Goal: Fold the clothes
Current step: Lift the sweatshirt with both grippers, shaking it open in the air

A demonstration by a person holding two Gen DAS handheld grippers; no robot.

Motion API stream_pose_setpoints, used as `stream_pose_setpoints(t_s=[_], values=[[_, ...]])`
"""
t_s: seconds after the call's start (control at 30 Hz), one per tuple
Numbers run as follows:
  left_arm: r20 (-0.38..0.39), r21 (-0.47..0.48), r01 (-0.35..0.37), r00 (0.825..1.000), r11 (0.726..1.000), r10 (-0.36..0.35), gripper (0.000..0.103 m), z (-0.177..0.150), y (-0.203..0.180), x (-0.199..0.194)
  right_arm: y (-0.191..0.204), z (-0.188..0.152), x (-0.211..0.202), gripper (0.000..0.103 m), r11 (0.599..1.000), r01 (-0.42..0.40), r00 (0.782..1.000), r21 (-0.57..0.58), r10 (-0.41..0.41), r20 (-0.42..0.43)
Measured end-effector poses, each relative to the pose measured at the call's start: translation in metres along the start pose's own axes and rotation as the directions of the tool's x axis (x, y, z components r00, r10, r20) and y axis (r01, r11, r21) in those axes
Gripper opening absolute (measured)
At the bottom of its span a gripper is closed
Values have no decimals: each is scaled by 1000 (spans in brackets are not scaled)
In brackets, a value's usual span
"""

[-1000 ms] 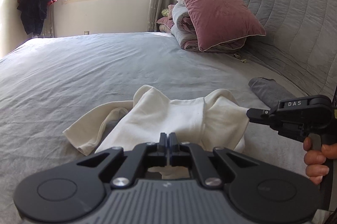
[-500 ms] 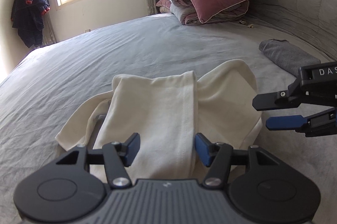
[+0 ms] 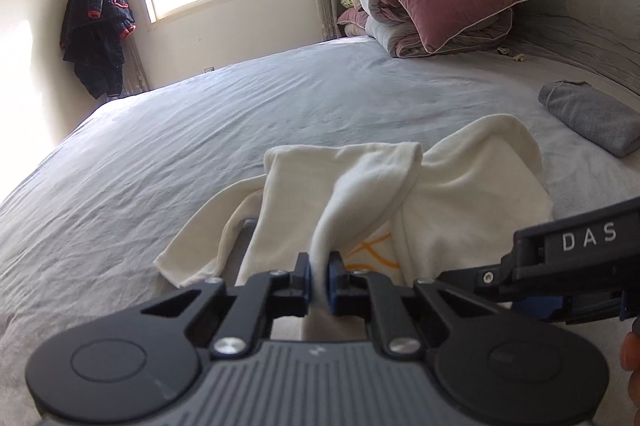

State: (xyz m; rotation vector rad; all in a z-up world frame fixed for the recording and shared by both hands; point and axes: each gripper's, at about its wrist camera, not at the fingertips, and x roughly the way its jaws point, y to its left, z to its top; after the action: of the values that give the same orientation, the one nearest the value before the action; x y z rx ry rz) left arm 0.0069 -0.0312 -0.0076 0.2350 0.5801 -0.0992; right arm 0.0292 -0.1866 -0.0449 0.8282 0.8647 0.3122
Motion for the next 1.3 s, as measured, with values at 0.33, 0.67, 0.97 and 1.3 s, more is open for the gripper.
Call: stream_pose_setpoints(t_s=[0.33, 0.67, 0.97, 1.3], values=[[-49, -134, -51, 998, 990, 44, 6, -23, 57, 6, 16, 0, 24, 54, 998, -24, 999, -57, 23, -23], [-48, -305, 87, 993, 948, -107, 5, -24, 85, 12, 20, -8, 14, 27, 976, 7, 996, -218, 12, 85], [85, -409, 310, 949, 858, -303, 5, -23, 116, -24, 39, -19, -37, 10, 926, 242, 914, -290, -117, 389], [199, -404, 503, 864, 764, -463, 5, -29, 121, -74, 94, 22, -97, 9, 852, 415, 804, -319, -179, 567]])
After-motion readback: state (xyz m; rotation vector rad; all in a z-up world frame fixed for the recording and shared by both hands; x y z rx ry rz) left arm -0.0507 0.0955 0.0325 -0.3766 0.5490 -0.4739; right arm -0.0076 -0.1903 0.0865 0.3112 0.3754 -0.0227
